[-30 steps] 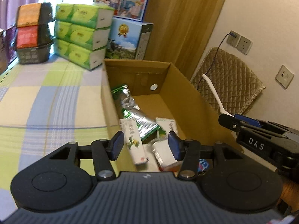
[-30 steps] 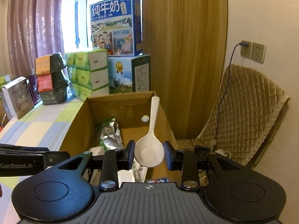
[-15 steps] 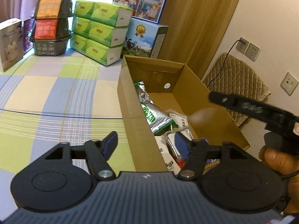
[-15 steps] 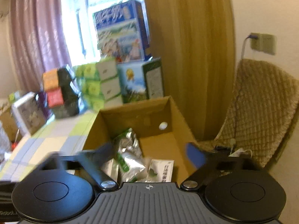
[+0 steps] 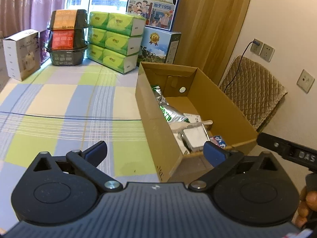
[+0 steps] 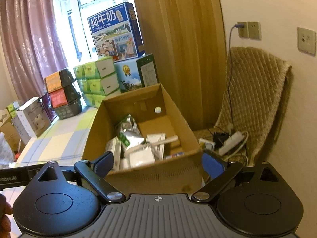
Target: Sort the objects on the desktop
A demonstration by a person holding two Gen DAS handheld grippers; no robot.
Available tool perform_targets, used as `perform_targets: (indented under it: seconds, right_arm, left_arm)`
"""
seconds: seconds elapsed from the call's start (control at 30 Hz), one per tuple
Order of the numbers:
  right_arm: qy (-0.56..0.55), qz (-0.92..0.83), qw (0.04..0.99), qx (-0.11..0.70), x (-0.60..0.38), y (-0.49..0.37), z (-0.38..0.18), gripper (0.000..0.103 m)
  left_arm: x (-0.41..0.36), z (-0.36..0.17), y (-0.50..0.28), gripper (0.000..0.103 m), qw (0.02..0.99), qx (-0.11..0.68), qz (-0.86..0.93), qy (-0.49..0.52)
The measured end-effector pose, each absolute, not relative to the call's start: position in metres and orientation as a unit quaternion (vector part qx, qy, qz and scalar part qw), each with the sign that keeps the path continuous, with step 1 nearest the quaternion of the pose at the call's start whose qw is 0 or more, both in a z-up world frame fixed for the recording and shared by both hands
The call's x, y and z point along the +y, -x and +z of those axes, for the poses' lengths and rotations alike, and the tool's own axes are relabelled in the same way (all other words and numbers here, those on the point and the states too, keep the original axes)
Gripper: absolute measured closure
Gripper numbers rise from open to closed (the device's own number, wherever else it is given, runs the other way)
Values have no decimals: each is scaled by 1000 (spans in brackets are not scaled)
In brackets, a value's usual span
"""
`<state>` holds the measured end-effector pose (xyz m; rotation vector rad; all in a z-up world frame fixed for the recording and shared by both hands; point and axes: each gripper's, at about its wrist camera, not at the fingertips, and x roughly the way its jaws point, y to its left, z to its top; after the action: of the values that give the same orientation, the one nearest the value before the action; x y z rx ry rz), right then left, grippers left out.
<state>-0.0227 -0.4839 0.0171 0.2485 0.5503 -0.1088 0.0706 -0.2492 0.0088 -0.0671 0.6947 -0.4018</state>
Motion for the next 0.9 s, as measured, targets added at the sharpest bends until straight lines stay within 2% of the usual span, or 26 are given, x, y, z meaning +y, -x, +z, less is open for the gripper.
perform_targets:
  seconds: [0.1,0.5,0.9]
  right_arm:
    - [-126,-57,953,270,-481,40,22,2]
    - [-105,-41,951,287,-468,89,50,2]
    - [-72,-25,953,294,-445,142,65,2]
  left_arm:
    - [-248,13,-55,2,921,337,-194,27]
    - [-243,30,0,1,920,351,-172,23]
    - [-242,49,53,1,933,334,-133,-30]
